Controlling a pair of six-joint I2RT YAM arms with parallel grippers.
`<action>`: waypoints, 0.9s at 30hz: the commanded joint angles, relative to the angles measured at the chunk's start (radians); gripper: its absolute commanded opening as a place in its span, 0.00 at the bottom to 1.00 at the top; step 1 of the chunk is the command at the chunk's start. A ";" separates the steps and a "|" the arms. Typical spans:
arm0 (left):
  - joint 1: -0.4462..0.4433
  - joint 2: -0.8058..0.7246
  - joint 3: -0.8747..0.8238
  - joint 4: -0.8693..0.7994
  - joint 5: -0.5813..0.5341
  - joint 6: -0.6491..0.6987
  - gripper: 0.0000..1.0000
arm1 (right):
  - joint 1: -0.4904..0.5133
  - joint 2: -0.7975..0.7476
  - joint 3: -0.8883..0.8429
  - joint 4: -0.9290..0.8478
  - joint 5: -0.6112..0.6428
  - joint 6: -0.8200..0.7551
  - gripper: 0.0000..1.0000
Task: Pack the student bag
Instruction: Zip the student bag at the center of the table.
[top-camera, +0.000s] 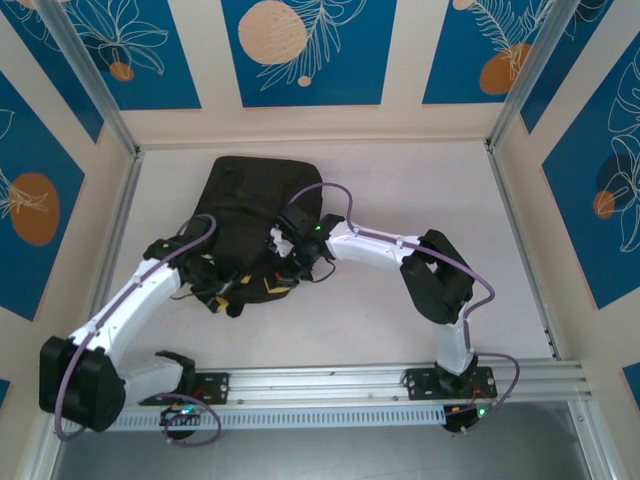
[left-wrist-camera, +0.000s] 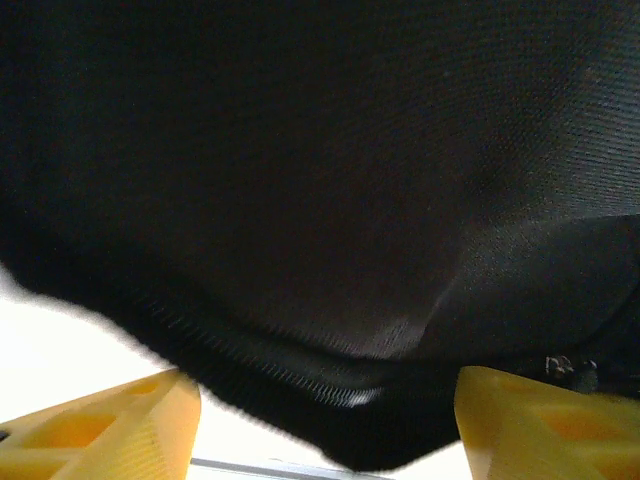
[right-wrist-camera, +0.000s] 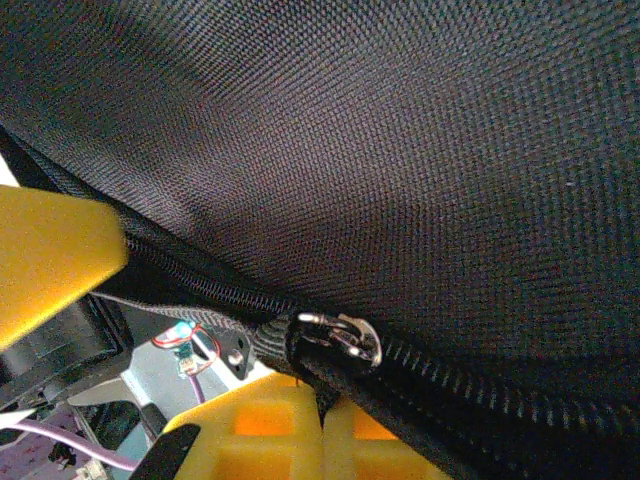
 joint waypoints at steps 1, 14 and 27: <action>-0.055 0.079 0.062 0.051 -0.028 -0.043 0.61 | -0.005 -0.022 -0.035 0.031 -0.011 0.016 0.00; 0.009 0.032 0.097 -0.065 -0.192 0.064 0.00 | -0.007 0.008 0.059 0.034 -0.056 0.007 0.00; 0.230 0.048 0.183 -0.114 -0.173 0.245 0.00 | -0.003 0.106 0.273 -0.136 0.011 -0.025 0.00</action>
